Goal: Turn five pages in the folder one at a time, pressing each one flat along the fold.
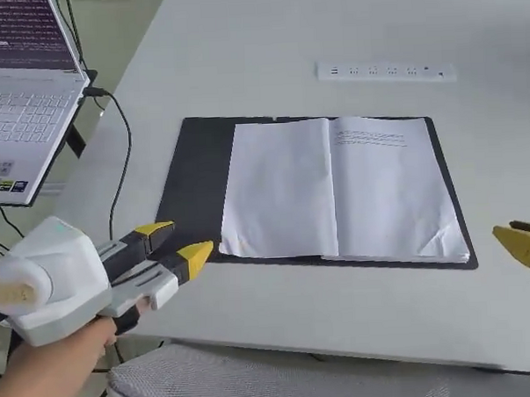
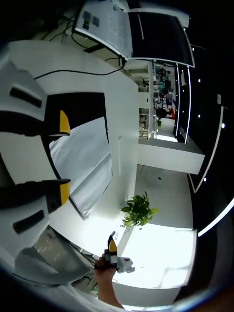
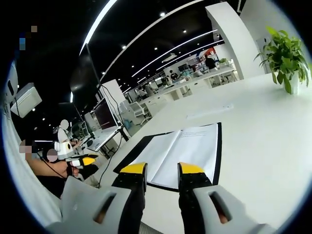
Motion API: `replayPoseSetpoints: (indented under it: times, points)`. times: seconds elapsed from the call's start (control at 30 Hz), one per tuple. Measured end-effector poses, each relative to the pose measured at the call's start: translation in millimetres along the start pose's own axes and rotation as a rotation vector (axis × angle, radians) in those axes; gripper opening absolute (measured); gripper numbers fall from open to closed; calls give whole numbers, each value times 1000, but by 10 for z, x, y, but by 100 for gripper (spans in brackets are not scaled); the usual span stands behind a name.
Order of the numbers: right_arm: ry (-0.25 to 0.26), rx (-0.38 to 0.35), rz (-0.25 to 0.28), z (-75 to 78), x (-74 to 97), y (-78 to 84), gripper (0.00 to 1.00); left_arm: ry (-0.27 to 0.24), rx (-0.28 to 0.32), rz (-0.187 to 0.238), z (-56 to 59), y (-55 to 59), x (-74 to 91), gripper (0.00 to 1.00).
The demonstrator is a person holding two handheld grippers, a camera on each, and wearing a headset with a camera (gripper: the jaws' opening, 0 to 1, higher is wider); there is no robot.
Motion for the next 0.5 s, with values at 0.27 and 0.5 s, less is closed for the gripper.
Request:
replayPoseSetpoints:
  times: [0.27,0.5]
  points:
    - [24,9,-8,-21,100,77,28,-14,17,8,10,-59,100,38]
    - [23,-3,-7,-3,110,77,29,-19,21,6,-7,-56,121,39]
Point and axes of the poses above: the centre of the closed fingertips' face, and the gripper's own axes: x roughly backward along the fingers, z roughly to its right, y roughly out of its underside, the point moved 8 cm from there along x, roughly backward along the fingers, and after that the axes turned 1 degree about x, right-handed, at the moved point
